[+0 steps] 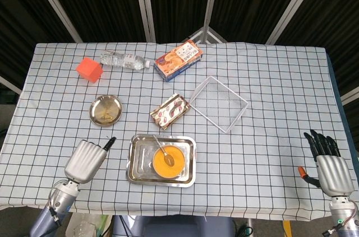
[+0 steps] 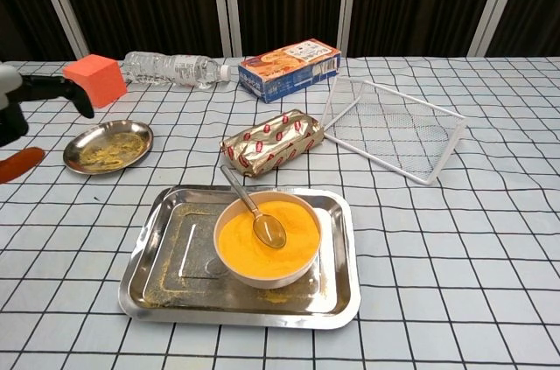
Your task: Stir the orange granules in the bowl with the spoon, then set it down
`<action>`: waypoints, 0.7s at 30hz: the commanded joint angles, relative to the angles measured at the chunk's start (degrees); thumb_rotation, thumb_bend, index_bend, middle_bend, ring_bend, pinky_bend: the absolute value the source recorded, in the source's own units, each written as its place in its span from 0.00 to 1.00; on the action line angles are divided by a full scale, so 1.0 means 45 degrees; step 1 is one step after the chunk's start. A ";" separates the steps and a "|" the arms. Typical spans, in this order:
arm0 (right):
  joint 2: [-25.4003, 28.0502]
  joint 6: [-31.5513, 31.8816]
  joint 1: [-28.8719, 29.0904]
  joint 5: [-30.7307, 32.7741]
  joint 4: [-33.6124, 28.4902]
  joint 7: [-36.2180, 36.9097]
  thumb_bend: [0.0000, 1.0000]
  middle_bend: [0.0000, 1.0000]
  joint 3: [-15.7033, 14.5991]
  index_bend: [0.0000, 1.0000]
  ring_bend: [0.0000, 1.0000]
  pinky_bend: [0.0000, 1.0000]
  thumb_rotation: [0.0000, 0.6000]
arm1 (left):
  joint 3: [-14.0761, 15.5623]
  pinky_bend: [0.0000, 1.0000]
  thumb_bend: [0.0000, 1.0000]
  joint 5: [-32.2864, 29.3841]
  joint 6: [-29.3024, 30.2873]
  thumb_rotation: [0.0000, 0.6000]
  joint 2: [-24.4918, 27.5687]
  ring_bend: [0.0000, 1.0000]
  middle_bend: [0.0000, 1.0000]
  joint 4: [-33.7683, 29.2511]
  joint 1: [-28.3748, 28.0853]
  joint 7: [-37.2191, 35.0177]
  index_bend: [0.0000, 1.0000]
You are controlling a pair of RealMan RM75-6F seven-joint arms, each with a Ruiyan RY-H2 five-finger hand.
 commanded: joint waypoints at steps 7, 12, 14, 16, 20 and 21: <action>0.0060 -0.0042 0.0008 -0.0013 0.0017 0.0210 0.36 0.00 -0.0003 0.00 0.00 0.00 1.00 | -0.2420 0.93 0.77 -0.3961 -0.3225 1.00 -0.1474 0.91 0.92 -0.0242 -0.2396 0.4341 0.19; 0.0081 -0.0115 0.0026 0.0048 0.0003 0.0302 0.36 0.00 0.0008 0.00 0.00 0.00 1.00 | -0.3141 0.93 0.77 -0.5592 -0.3701 1.00 -0.2542 0.91 0.92 -0.0022 -0.3397 0.5904 0.18; 0.0091 -0.0126 0.0027 0.0064 -0.0004 0.0357 0.36 0.00 0.0015 0.00 0.00 0.00 1.00 | -0.3338 0.93 0.77 -0.6208 -0.3684 1.00 -0.2967 0.91 0.92 0.0134 -0.3760 0.6535 0.18; 0.0104 -0.0122 0.0027 0.0052 -0.0008 0.0389 0.36 0.00 0.0014 0.00 0.00 0.00 1.00 | -0.3508 0.93 0.77 -0.6887 -0.3559 1.00 -0.3437 0.91 0.92 0.0285 -0.4162 0.7180 0.19; 0.0110 -0.0129 0.0037 0.0024 -0.0014 0.0420 0.36 0.00 0.0011 0.00 0.00 0.00 1.00 | -0.3657 0.93 0.77 -0.7669 -0.3350 1.00 -0.4124 0.91 0.92 0.0556 -0.4698 0.7751 0.19; 0.0112 -0.0135 0.0039 0.0029 -0.0015 0.0429 0.36 0.00 0.0012 0.00 0.00 0.00 1.00 | -0.3661 0.93 0.77 -0.7825 -0.3297 1.00 -0.4258 0.91 0.92 0.0634 -0.4804 0.7845 0.19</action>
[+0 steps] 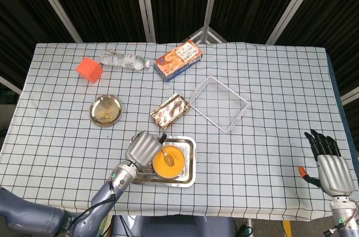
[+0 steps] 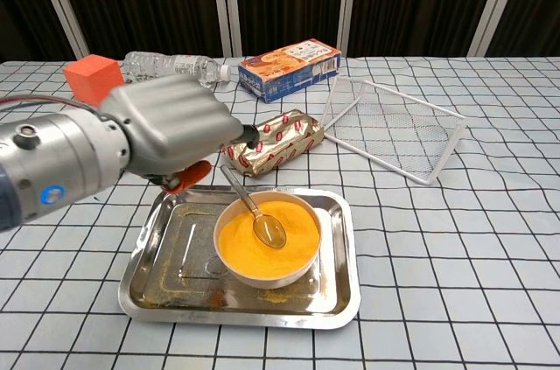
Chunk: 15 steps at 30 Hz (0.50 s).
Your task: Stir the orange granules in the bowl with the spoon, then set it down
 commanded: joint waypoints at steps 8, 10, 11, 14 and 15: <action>0.0033 -0.0040 0.0011 0.0046 -0.0023 0.0086 0.36 0.00 0.0014 0.00 0.00 0.00 1.00 | -0.0013 0.93 0.77 -0.1528 0.0577 1.00 -0.1213 0.91 0.92 0.0959 -0.0995 0.0680 0.21; 0.0031 -0.0041 0.0009 0.0051 -0.0020 0.0082 0.36 0.00 0.0011 0.00 0.00 0.00 1.00 | 0.0102 0.93 0.77 -0.1590 0.0696 1.00 -0.1233 0.91 0.92 0.0932 -0.1069 0.0702 0.24; 0.0035 -0.0041 0.0009 0.0055 -0.0015 0.0086 0.36 0.00 0.0014 0.00 0.00 0.00 1.00 | 0.0166 0.93 0.77 -0.1588 0.0747 1.00 -0.1207 0.91 0.92 0.0900 -0.1100 0.0700 0.27; 0.0036 -0.0046 0.0010 0.0076 -0.0009 0.0092 0.36 0.00 0.0022 0.00 0.00 0.00 1.00 | 0.0381 0.94 0.77 -0.1615 0.0908 1.00 -0.1029 0.91 0.92 0.0709 -0.1147 0.0687 0.32; 0.0034 -0.0044 0.0011 0.0078 -0.0005 0.0093 0.36 0.00 0.0025 0.00 0.00 0.00 1.00 | 0.0455 0.94 0.77 -0.1675 0.0975 1.00 -0.0956 0.91 0.92 0.0610 -0.1155 0.0709 0.33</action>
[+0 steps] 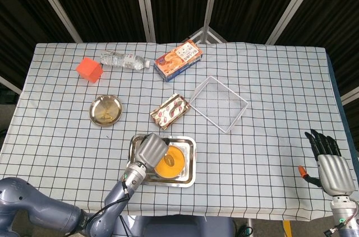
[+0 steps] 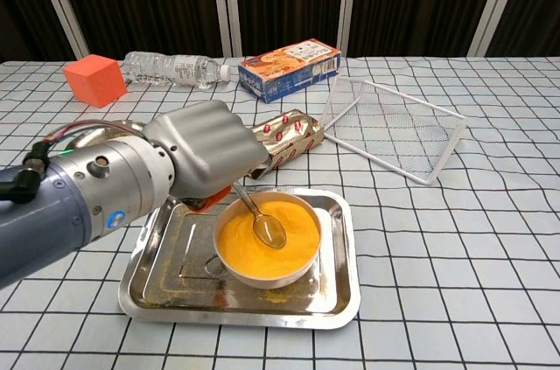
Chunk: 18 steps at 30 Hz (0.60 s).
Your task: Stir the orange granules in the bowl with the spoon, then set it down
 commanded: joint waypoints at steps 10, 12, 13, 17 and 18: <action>-0.0018 0.0047 -0.0030 0.0004 -0.0041 -0.0059 0.36 0.00 -0.0010 0.00 0.00 0.00 1.00 | 0.0711 0.94 0.77 -0.0594 0.0653 1.00 0.0749 0.91 0.92 -0.1138 -0.0158 0.0036 0.33; -0.0010 0.0044 -0.0031 0.0025 -0.0046 -0.0058 0.36 0.00 -0.0002 0.00 0.00 0.00 1.00 | 0.0788 0.94 0.77 -0.0743 0.0767 1.00 0.0883 0.91 0.92 -0.1315 -0.0167 0.0019 0.33; -0.0008 0.0042 -0.0031 0.0039 -0.0049 -0.0053 0.36 0.00 0.0003 0.00 0.00 0.00 1.00 | 0.0827 0.94 0.77 -0.0796 0.0821 1.00 0.0950 0.91 0.92 -0.1403 -0.0166 -0.0012 0.33; -0.0003 0.0037 -0.0030 0.0045 -0.0051 -0.0026 0.36 0.00 0.0008 0.00 0.00 0.00 1.00 | 0.1136 0.94 0.77 -0.0876 0.0981 1.00 0.1311 0.91 0.92 -0.1791 -0.0052 -0.0346 0.33; -0.0005 0.0038 -0.0028 0.0034 -0.0051 -0.0031 0.36 0.00 0.0007 0.00 0.00 0.00 1.00 | 0.1213 0.94 0.77 -0.0880 0.0993 1.00 0.1384 0.91 0.92 -0.1863 -0.0021 -0.0446 0.33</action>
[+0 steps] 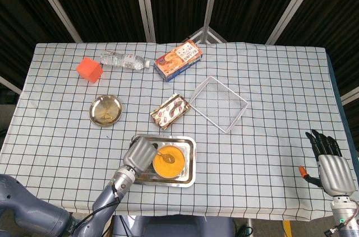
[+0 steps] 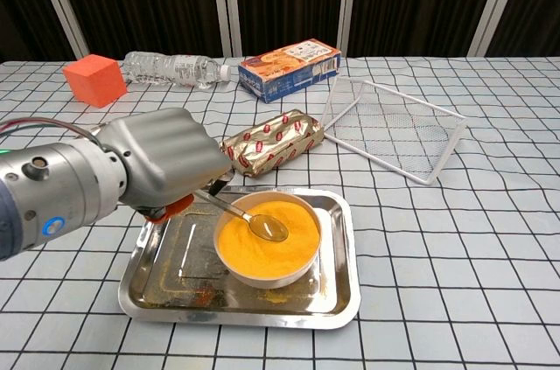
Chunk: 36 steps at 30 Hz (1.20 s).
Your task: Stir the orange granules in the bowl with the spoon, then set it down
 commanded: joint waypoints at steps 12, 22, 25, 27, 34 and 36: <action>-0.0037 -0.0010 0.0000 0.0007 -0.0018 -0.0096 0.36 0.00 -0.0013 0.00 0.00 0.00 1.00 | 0.0881 0.94 0.77 0.0362 0.0081 1.00 0.0675 0.91 0.92 -0.0759 0.0175 -0.0973 0.34; -0.0028 -0.0006 -0.0004 0.0020 -0.0027 -0.0070 0.36 0.00 -0.0004 0.00 0.00 0.00 1.00 | 0.1077 0.94 0.72 0.0556 0.0221 1.00 0.0875 0.91 0.92 -0.1154 0.0190 -0.1288 0.35; -0.0020 -0.0001 -0.0008 0.0003 -0.0024 -0.0058 0.36 0.00 -0.0011 0.00 0.00 0.00 1.00 | 0.1081 0.94 0.45 0.0772 0.0407 1.00 0.0922 0.91 0.92 -0.1167 0.0293 -0.1561 0.35; -0.0018 0.0001 -0.0007 0.0006 -0.0022 -0.0048 0.36 0.00 -0.0006 0.00 0.00 0.00 1.00 | 0.1024 0.94 0.26 0.1224 0.0742 1.00 0.0921 0.91 0.92 -0.1049 0.0466 -0.1916 0.35; -0.0033 -0.0030 0.0008 0.0018 -0.0018 -0.0068 0.36 0.00 -0.0003 0.00 0.00 0.00 1.00 | 0.0707 0.94 0.15 0.2399 0.1445 1.00 0.1451 0.91 0.92 -0.1011 0.1158 -0.3530 0.37; -0.0043 -0.0029 0.0012 0.0016 -0.0023 -0.0093 0.36 0.00 -0.0002 0.00 0.00 0.00 1.00 | 0.0502 0.94 0.15 0.2314 0.1524 1.00 0.1580 0.91 0.92 -0.1098 0.1257 -0.3789 0.41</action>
